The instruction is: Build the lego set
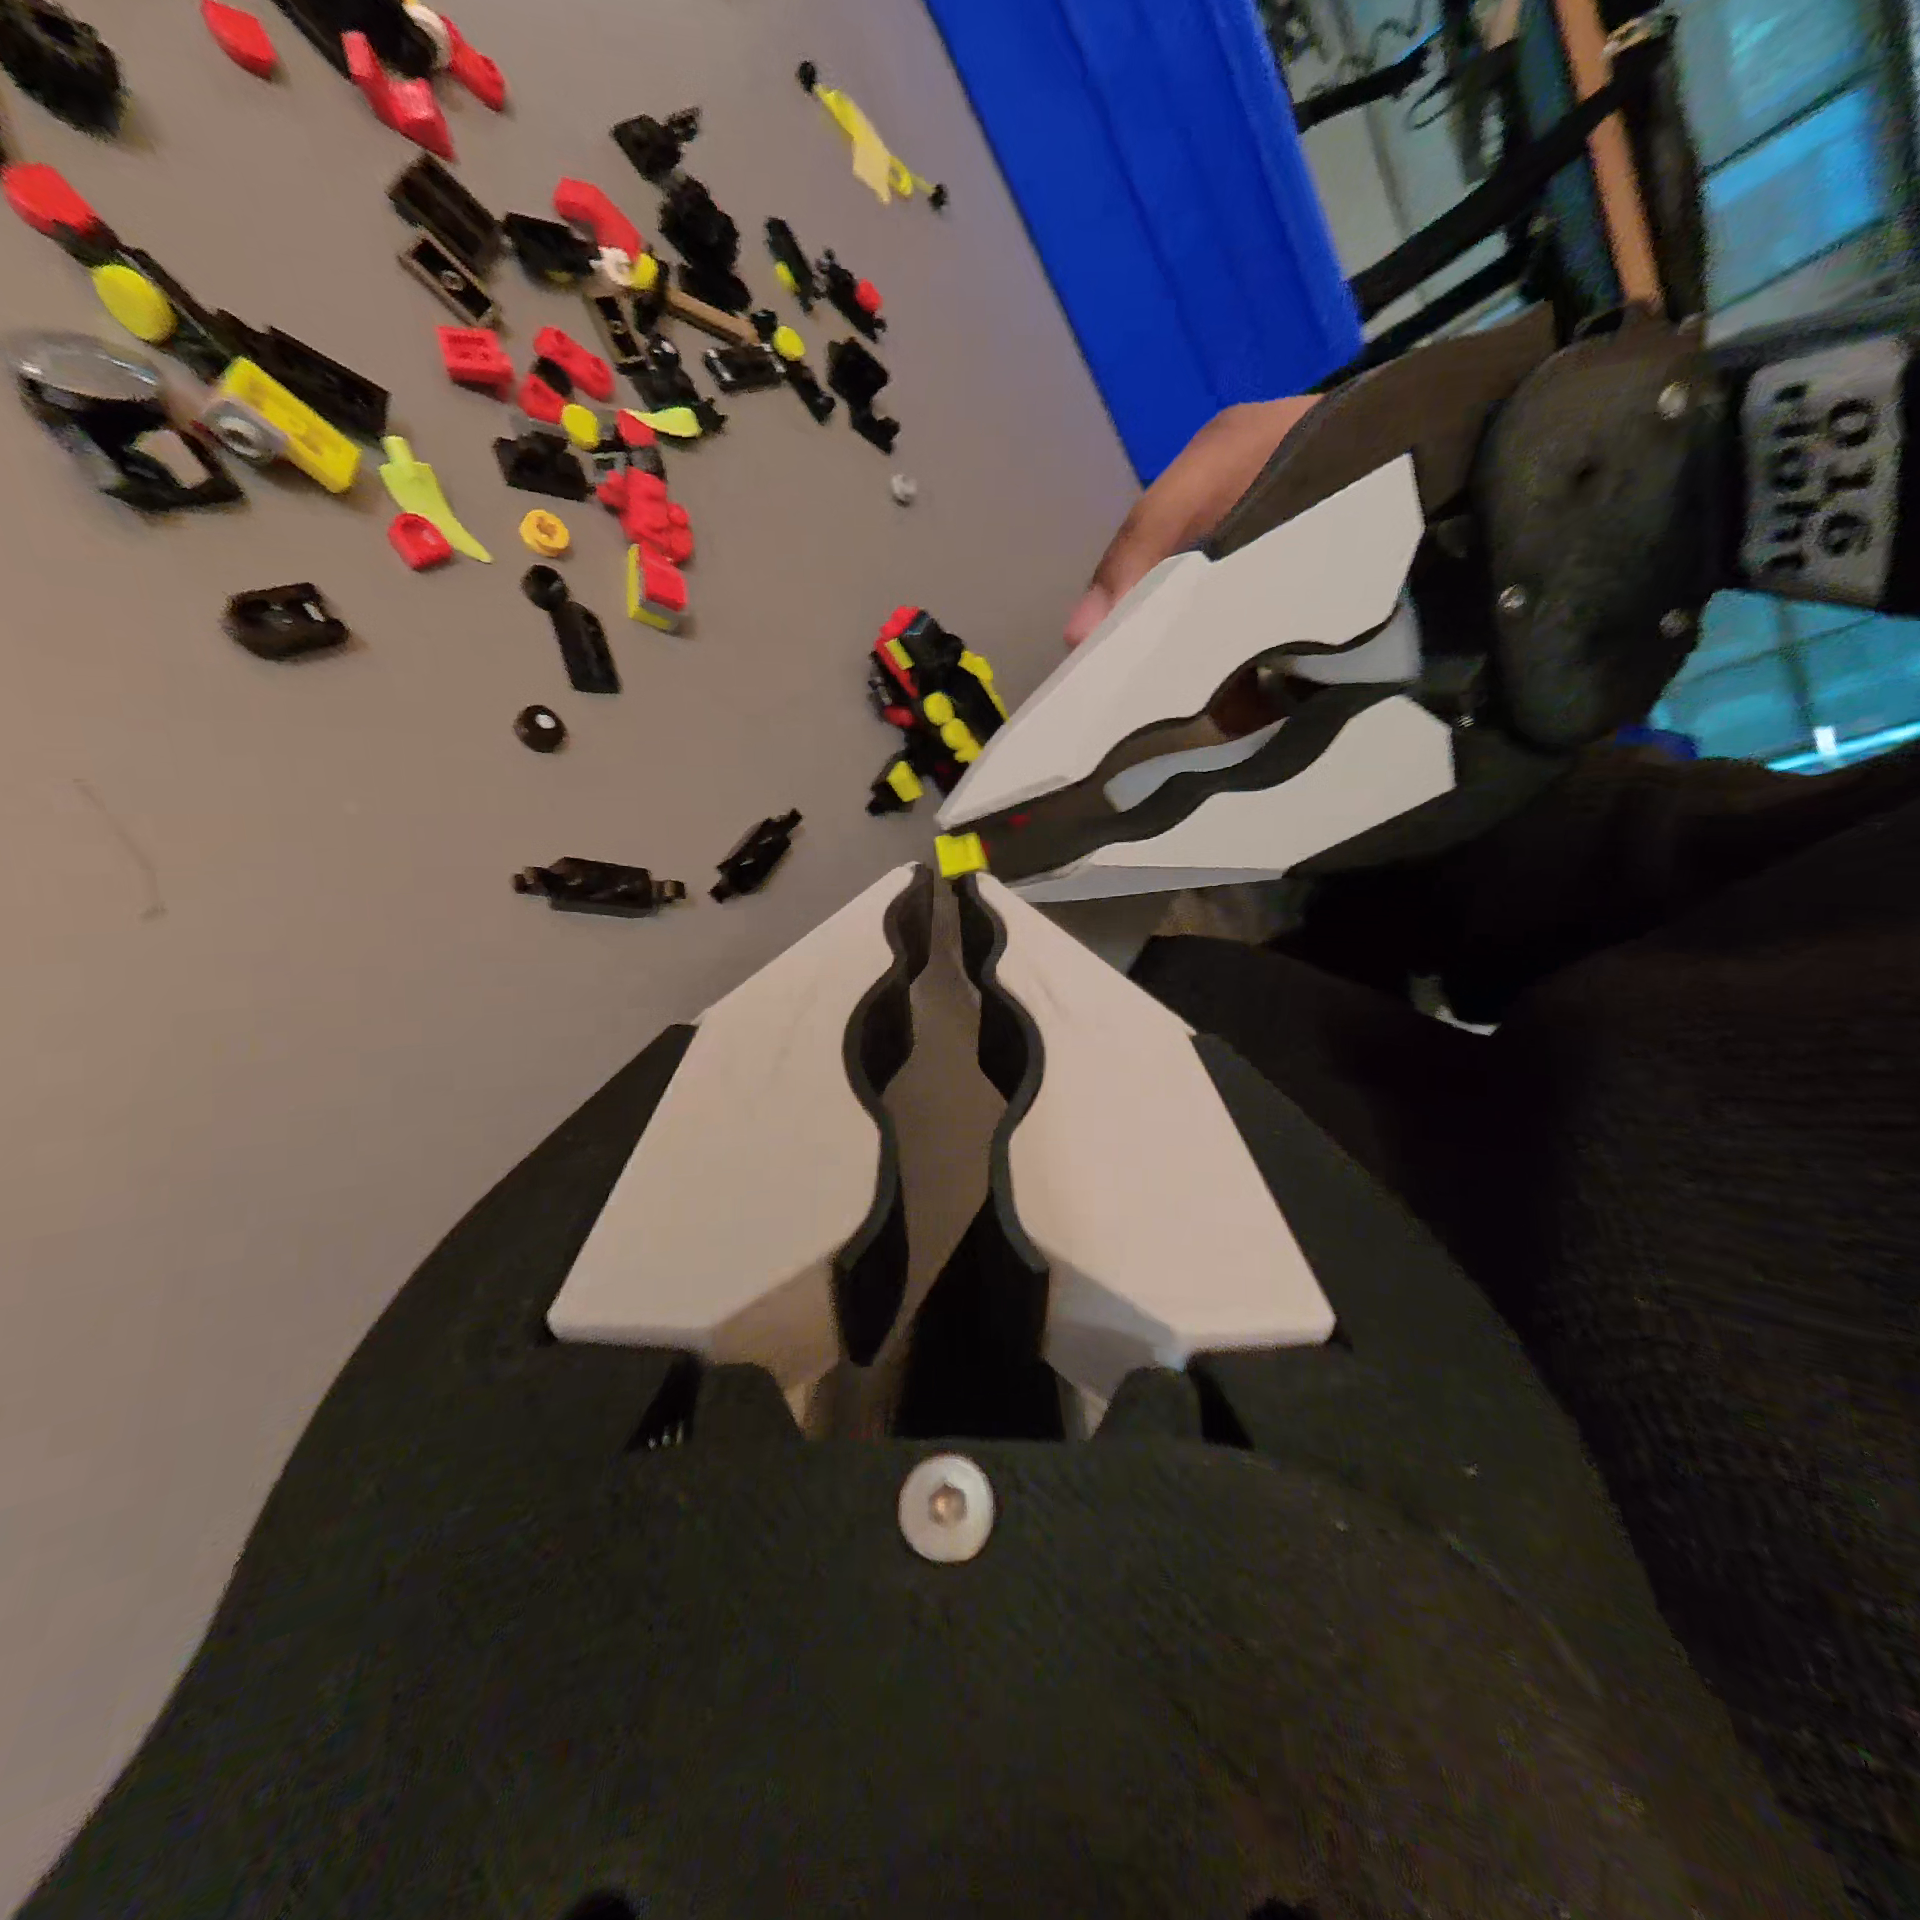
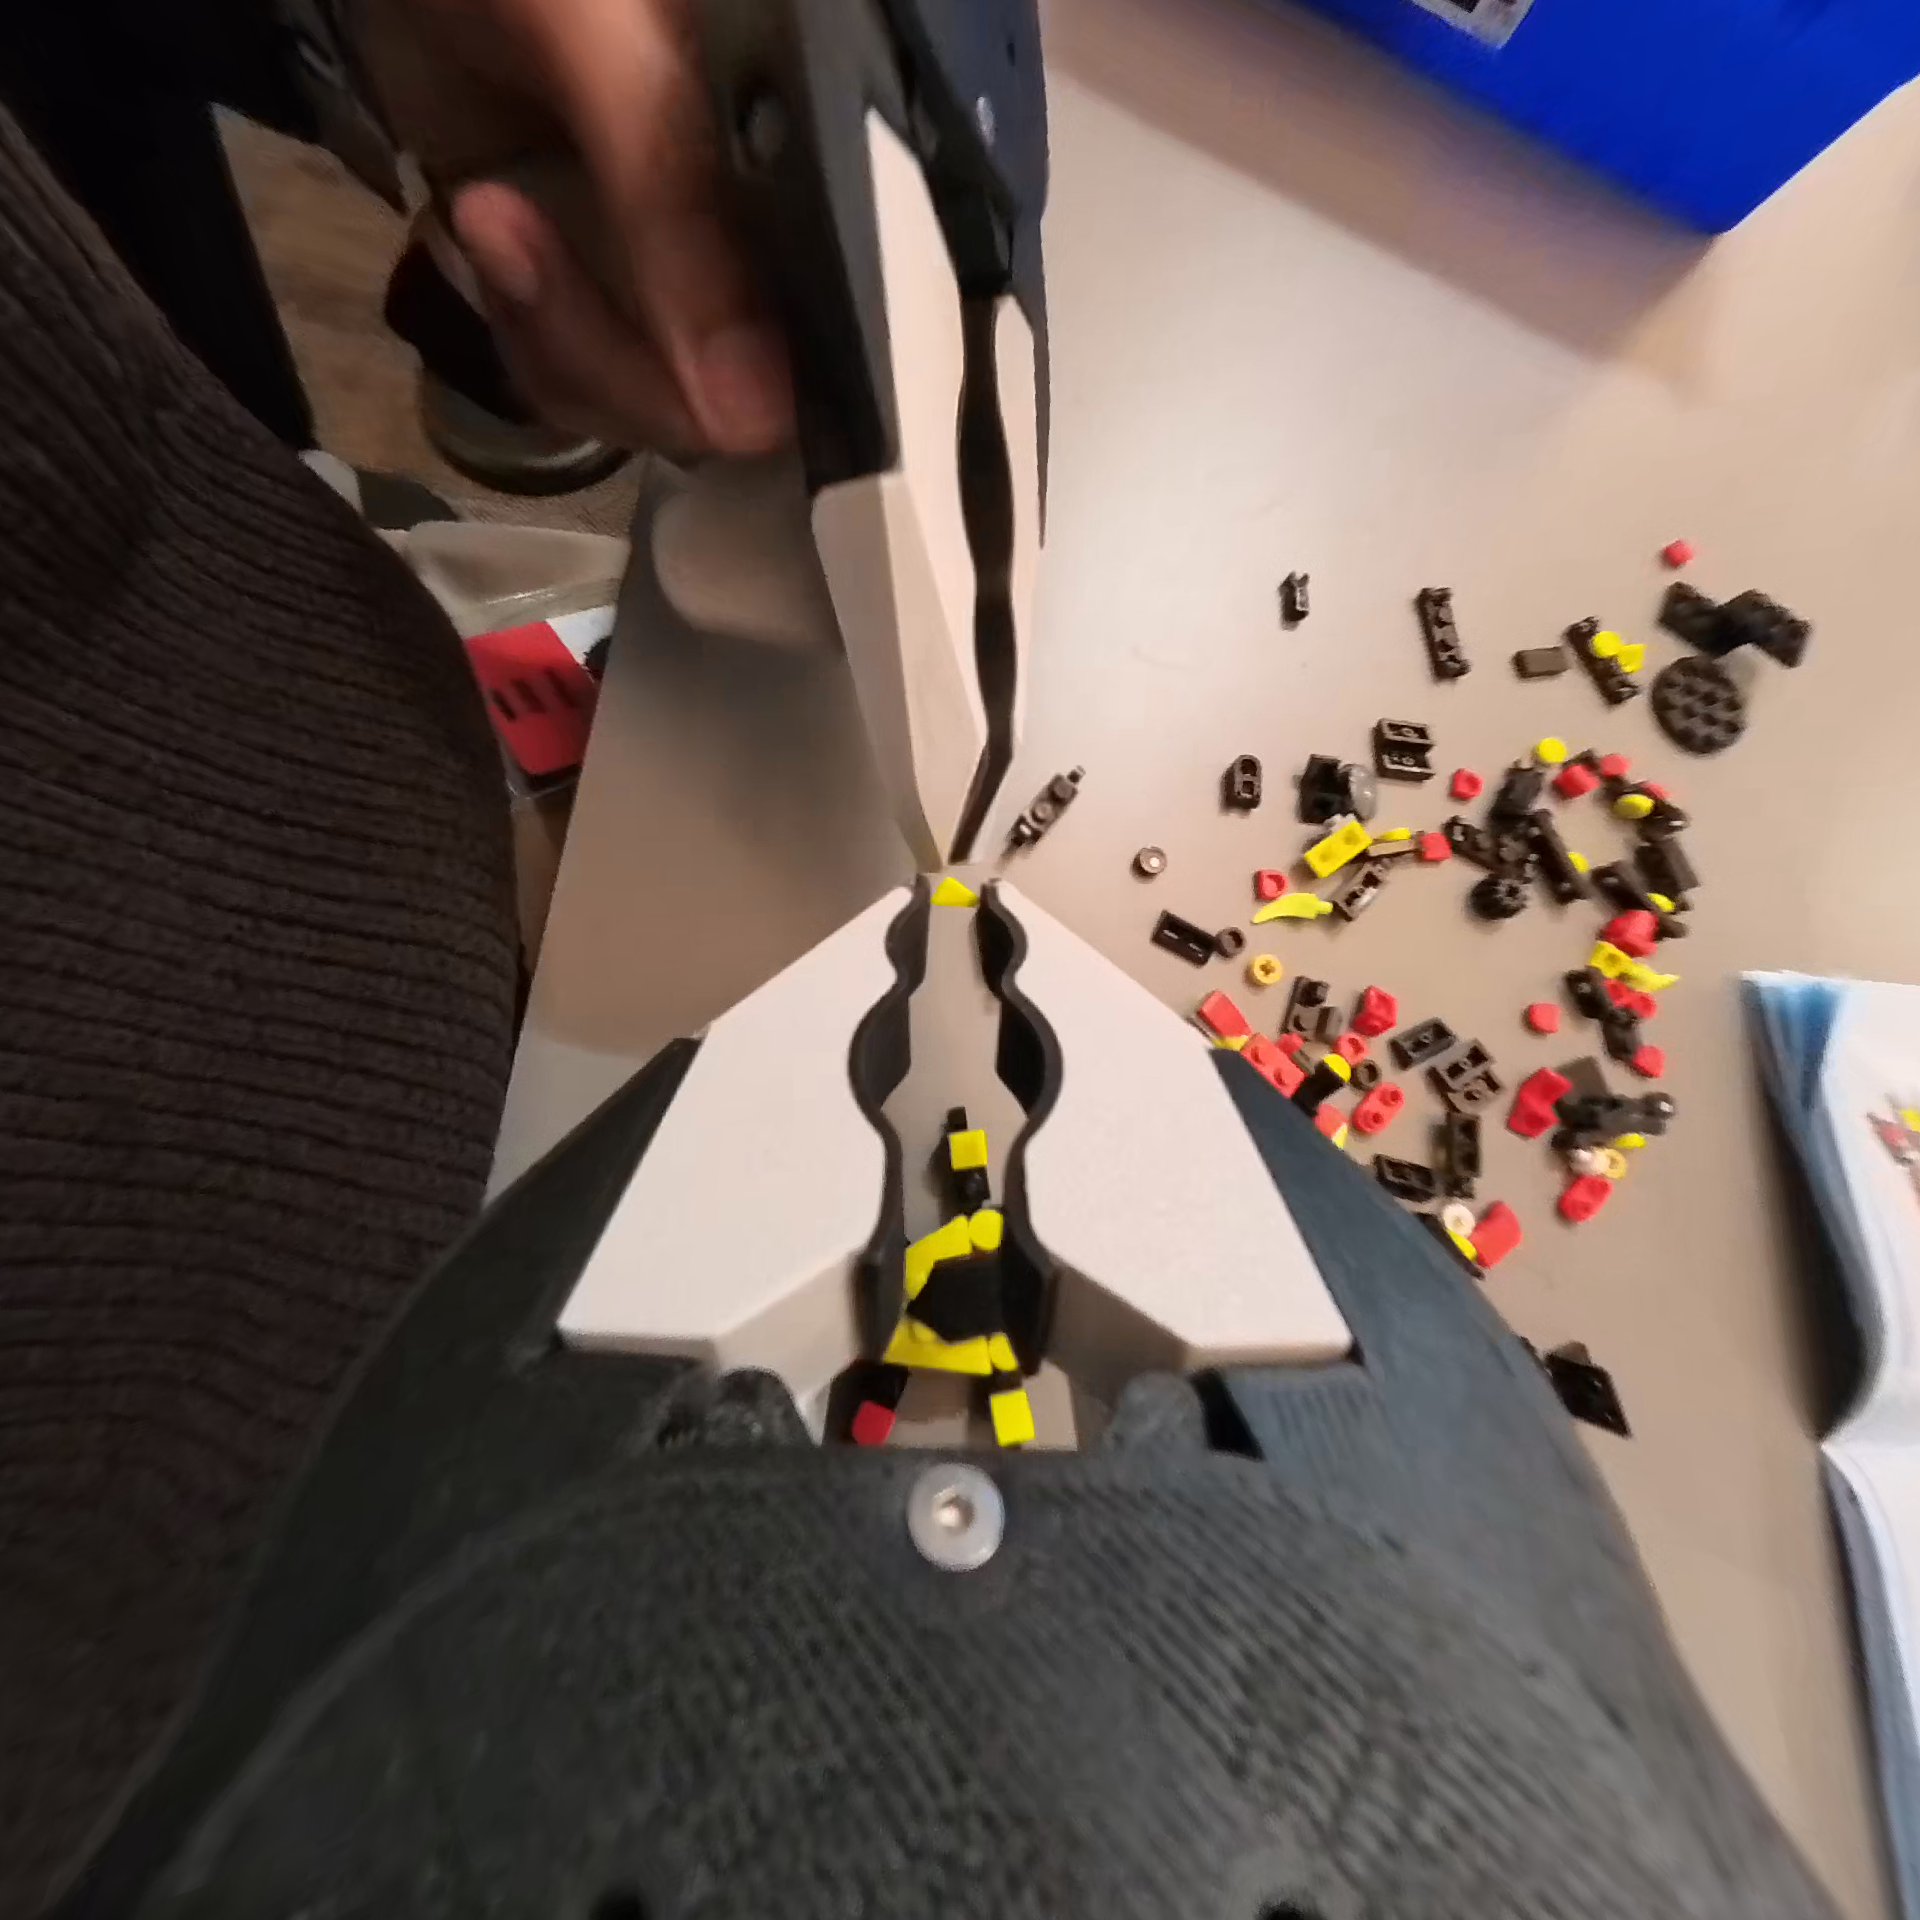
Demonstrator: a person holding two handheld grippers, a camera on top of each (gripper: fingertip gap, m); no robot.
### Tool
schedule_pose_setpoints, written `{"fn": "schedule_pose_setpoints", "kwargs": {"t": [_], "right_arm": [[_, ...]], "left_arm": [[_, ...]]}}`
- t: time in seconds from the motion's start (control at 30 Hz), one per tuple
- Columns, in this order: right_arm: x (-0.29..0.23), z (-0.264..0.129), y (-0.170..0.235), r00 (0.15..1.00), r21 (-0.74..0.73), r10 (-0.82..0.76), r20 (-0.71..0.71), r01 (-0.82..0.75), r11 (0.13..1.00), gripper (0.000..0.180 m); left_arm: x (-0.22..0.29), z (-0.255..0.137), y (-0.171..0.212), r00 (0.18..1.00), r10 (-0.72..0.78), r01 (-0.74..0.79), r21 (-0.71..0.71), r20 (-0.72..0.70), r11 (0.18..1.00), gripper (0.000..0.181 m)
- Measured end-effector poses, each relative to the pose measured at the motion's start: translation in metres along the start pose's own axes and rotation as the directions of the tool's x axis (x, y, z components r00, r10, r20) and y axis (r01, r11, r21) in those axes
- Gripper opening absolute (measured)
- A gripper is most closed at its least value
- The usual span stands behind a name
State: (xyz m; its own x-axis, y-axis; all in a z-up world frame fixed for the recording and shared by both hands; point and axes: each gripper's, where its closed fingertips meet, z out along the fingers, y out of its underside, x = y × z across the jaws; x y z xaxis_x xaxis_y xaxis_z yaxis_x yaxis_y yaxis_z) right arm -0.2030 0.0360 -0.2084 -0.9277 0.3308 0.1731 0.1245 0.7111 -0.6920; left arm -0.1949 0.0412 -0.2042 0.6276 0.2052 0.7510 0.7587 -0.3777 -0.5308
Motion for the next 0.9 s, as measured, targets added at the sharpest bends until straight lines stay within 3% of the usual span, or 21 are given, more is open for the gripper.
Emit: {"fn": "schedule_pose_setpoints", "kwargs": {"t": [0.17,0.53,0.9], "right_arm": [[-0.004,-0.001,0.002,0.998,-0.008,-0.057,-0.035,0.056,0.998,0.008],[-0.004,-0.007,-0.005,0.981,0.030,-0.169,-0.092,0.172,0.985,0.008],[-0.010,-0.009,-0.010,0.991,0.083,-0.132,-0.035,0.134,0.988,0.008]], "left_arm": [[0.006,0.001,0.001,0.998,-0.034,0.034,-0.004,-0.049,0.999,0.014],[0.009,-0.001,0.000,0.993,-0.073,0.074,0.001,-0.095,0.997,0.013],[0.012,-0.002,-0.001,0.985,-0.110,0.112,0.002,-0.134,0.994,0.013]]}}
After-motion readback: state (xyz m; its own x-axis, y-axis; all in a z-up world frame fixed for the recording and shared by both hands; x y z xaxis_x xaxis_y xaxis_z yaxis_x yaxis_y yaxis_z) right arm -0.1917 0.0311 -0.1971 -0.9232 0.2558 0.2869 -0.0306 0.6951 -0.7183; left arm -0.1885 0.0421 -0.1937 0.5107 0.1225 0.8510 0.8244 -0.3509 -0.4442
